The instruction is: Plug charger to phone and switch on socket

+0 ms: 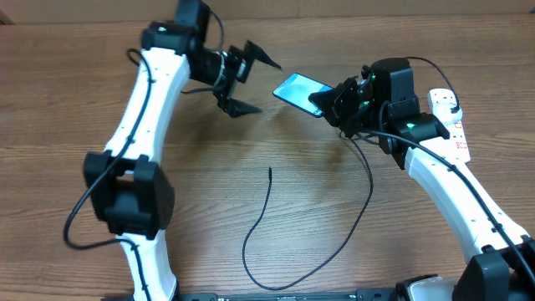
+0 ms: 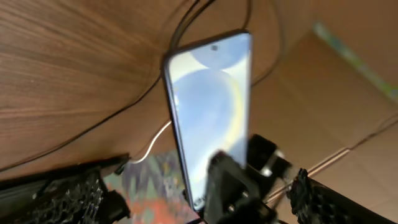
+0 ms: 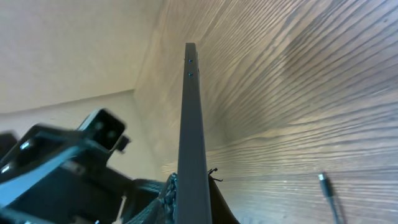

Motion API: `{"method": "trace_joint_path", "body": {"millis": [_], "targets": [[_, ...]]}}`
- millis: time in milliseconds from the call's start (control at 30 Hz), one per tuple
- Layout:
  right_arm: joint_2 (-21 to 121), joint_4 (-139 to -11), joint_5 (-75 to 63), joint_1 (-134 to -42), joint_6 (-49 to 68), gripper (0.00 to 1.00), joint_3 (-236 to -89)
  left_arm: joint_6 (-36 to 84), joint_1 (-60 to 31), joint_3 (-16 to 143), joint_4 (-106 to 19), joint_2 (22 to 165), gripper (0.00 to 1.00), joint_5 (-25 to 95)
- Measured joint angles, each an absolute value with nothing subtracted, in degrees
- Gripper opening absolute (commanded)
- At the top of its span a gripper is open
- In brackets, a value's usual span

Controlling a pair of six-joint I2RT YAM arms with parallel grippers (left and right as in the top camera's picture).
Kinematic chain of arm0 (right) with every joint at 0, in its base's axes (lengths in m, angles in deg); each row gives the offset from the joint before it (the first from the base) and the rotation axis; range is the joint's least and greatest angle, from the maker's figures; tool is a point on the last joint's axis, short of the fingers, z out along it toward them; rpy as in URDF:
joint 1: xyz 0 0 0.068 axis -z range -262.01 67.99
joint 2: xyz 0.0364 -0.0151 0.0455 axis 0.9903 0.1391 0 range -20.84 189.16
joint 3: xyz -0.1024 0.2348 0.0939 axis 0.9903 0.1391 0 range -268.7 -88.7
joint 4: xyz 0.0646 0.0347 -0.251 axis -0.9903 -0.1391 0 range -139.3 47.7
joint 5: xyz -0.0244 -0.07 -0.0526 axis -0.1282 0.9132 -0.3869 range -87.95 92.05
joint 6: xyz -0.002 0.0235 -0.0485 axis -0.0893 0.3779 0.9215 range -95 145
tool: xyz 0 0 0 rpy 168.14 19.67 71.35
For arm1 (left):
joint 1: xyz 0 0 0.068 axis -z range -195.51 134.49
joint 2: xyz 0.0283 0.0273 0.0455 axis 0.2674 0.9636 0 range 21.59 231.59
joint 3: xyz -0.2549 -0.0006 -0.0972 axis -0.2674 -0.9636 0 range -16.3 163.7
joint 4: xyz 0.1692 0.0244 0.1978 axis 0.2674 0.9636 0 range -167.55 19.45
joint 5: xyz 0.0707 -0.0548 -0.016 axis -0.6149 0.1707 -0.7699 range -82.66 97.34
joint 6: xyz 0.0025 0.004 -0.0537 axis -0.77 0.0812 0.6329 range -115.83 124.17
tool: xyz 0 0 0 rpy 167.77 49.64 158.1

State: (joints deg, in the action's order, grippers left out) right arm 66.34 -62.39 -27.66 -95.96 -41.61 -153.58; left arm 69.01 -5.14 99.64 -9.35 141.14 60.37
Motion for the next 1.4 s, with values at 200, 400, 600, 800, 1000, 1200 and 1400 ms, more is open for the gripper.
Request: {"method": "trace_joint_path", "body": {"millis": [200,400,600,800,1000,1200,1400], "targets": [[66.45,-57.28,-30.17,-95.96,-53.33,0.04,-153.58,72.90,-5.38,99.90,-10.13,136.72,0.99,56.46],[66.51,-50.74,-34.37,-95.96,-67.47,0.04,-153.58,75.32,-5.38,100.01,-10.29,135.78,0.99,54.51],[66.51,-48.67,-37.32,-95.96,-78.07,0.04,-153.58,76.35,-5.38,100.01,-11.55,135.78,1.00,53.84],[66.56,-45.83,-38.68,-96.53,-85.48,0.04,-153.58,76.74,-5.38,100.01,-12.01,135.78,1.00,52.37],[66.56,-42.31,-38.19,-99.24,-90.11,0.04,-153.58,77.77,-4.66,100.01,-12.03,135.78,1.00,50.45],[66.56,-42.33,-37.50,-100.81,-90.85,0.04,-153.58,79.10,-3.35,100.01,-12.03,135.78,1.00,48.11],[66.56,-42.35,-36.86,-100.79,-90.88,0.04,-153.58,80.57,-2.72,100.01,-12.03,135.78,1.00,45.79]]}}
